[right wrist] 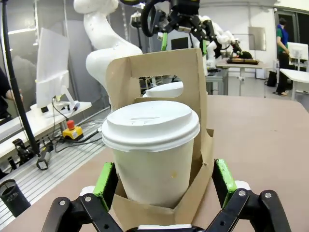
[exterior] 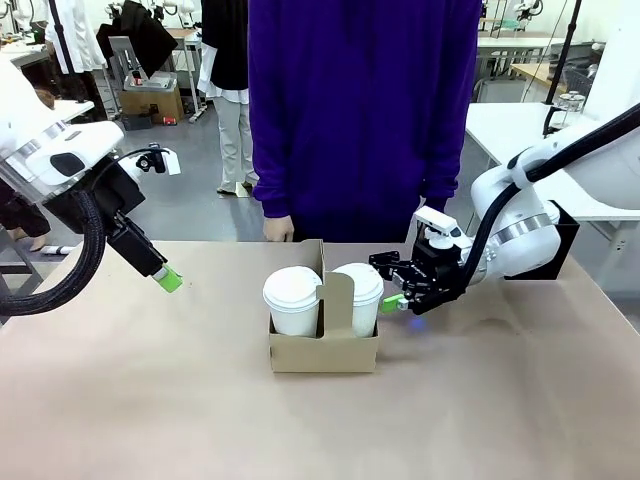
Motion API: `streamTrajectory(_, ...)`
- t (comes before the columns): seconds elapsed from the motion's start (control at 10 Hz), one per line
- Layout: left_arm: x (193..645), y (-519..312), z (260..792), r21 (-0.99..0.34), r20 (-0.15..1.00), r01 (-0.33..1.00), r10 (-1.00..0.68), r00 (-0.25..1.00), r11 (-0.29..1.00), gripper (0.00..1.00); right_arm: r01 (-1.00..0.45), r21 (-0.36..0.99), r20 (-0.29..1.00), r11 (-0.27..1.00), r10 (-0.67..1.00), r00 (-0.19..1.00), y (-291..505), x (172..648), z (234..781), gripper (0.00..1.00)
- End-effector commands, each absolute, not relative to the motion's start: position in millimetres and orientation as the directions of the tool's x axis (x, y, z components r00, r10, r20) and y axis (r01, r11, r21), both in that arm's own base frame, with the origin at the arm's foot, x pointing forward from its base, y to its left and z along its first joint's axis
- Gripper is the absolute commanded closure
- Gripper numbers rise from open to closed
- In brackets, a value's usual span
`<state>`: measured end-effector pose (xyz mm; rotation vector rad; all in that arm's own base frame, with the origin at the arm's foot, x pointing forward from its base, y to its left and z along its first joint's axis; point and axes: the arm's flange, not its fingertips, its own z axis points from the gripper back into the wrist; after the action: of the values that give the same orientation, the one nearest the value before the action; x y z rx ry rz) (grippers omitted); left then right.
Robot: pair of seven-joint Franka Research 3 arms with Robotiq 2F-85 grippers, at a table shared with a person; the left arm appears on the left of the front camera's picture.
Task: Pour a drink into a cup and package it in a carrier.
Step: Insert the held 600 ml Paper Cup into the Cup Carrier.
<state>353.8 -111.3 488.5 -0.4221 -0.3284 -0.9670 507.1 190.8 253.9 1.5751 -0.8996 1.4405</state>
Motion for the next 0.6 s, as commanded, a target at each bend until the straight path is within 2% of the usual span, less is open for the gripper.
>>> streamTrajectory(0.0,353,-111,489,-0.200,0.444,0.844,-0.721,0.531,0.498,0.00,-0.898,0.089,0.996,-0.432,0.030,0.084,177,511,267,0.00)
streamTrajectory(0.2,353,-111,489,-0.200,0.444,0.844,-0.721,0.531,0.498,0.00,-0.926,0.096,0.995,-0.366,0.067,0.076,145,517,288,0.00)
streamTrajectory(0.5,353,-111,489,-0.200,0.444,0.844,-0.721,0.531,0.498,0.00,-0.983,0.107,0.976,-0.149,0.205,0.076,78,510,352,0.00)
